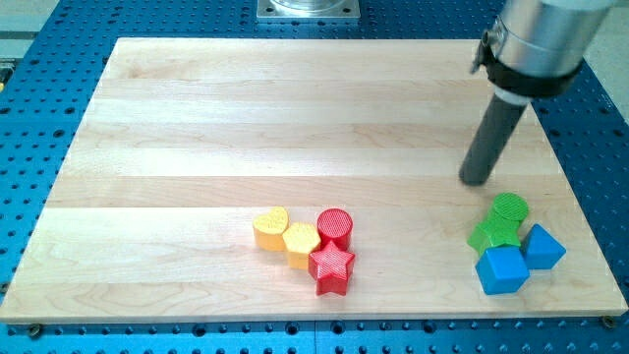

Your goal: Move your arm close to the triangle

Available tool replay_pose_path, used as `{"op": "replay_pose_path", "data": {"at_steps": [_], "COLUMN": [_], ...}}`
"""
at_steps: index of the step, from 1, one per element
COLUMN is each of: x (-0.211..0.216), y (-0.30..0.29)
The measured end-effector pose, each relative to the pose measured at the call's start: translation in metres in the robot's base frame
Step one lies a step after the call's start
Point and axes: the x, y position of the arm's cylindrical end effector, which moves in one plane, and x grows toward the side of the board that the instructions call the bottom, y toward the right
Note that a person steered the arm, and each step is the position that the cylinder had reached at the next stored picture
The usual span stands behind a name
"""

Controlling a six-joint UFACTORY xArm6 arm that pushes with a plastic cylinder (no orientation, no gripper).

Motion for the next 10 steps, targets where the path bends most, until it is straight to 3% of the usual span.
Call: {"op": "replay_pose_path", "data": {"at_steps": [1, 2, 3, 7, 10], "x": [-0.021, -0.016, -0.015, 0.101, 0.130], "y": [0.071, 0.152, 0.152, 0.148, 0.123]}}
